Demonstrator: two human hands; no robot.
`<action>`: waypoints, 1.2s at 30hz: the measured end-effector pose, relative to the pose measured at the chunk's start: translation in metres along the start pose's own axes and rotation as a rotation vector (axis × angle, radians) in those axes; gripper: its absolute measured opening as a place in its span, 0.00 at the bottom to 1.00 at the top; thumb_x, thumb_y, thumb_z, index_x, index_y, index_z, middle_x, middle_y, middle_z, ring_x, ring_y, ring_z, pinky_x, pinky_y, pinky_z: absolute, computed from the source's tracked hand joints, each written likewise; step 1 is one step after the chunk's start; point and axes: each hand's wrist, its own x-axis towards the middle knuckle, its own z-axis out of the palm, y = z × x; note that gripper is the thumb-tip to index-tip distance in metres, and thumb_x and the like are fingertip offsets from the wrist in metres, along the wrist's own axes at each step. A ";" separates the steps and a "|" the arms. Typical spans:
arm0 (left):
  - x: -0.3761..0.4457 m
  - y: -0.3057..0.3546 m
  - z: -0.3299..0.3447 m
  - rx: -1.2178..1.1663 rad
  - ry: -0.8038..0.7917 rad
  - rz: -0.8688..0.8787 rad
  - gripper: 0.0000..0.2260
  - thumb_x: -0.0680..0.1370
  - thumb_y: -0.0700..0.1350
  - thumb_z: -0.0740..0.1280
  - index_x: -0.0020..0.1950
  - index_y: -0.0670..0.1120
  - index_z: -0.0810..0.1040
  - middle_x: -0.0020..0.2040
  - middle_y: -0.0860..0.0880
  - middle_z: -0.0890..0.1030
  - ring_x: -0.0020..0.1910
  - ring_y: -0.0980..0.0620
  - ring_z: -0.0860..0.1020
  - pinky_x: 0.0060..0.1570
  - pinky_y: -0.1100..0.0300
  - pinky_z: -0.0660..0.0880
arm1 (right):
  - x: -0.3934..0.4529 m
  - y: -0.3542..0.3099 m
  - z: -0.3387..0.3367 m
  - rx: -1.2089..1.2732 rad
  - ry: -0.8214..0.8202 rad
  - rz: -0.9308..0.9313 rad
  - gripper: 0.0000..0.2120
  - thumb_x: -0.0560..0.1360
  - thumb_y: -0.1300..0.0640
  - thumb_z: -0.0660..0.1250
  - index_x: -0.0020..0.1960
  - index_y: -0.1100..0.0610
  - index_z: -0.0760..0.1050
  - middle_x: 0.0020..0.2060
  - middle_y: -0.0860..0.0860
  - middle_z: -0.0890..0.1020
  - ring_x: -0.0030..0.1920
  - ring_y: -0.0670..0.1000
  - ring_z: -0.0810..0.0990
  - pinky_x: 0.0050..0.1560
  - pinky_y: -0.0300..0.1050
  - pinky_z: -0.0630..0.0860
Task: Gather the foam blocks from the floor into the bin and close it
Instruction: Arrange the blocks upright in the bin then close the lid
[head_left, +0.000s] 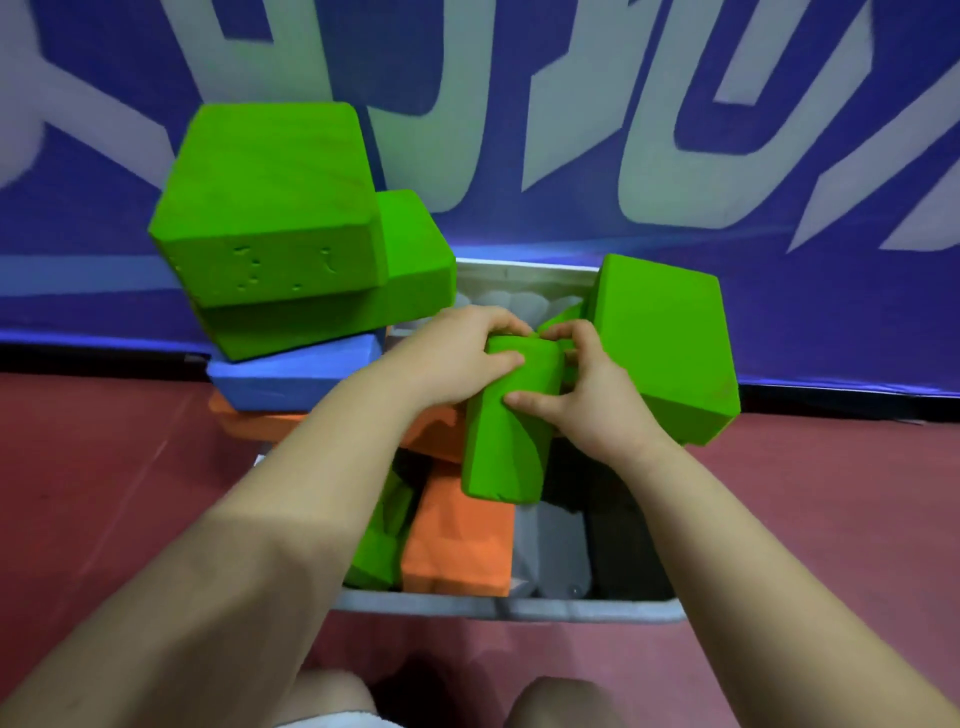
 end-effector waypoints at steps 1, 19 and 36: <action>0.001 0.007 -0.008 -0.001 0.018 0.010 0.16 0.76 0.46 0.67 0.64 0.52 0.77 0.60 0.51 0.80 0.53 0.54 0.76 0.45 0.69 0.63 | 0.003 -0.006 -0.005 0.017 0.017 -0.005 0.32 0.63 0.52 0.79 0.61 0.54 0.67 0.47 0.48 0.76 0.50 0.52 0.78 0.50 0.45 0.75; 0.058 0.083 -0.002 -0.147 0.089 0.148 0.38 0.69 0.50 0.75 0.75 0.52 0.61 0.73 0.49 0.65 0.72 0.54 0.63 0.63 0.71 0.56 | 0.013 0.013 -0.096 0.758 0.550 0.051 0.22 0.70 0.61 0.74 0.53 0.49 0.63 0.54 0.51 0.73 0.42 0.43 0.82 0.37 0.39 0.80; 0.076 0.087 0.062 0.106 -0.006 0.311 0.36 0.68 0.45 0.75 0.73 0.54 0.64 0.76 0.51 0.61 0.76 0.50 0.53 0.73 0.60 0.50 | -0.015 0.107 -0.111 0.373 0.341 0.134 0.40 0.57 0.40 0.76 0.65 0.41 0.63 0.58 0.47 0.79 0.58 0.47 0.79 0.60 0.55 0.76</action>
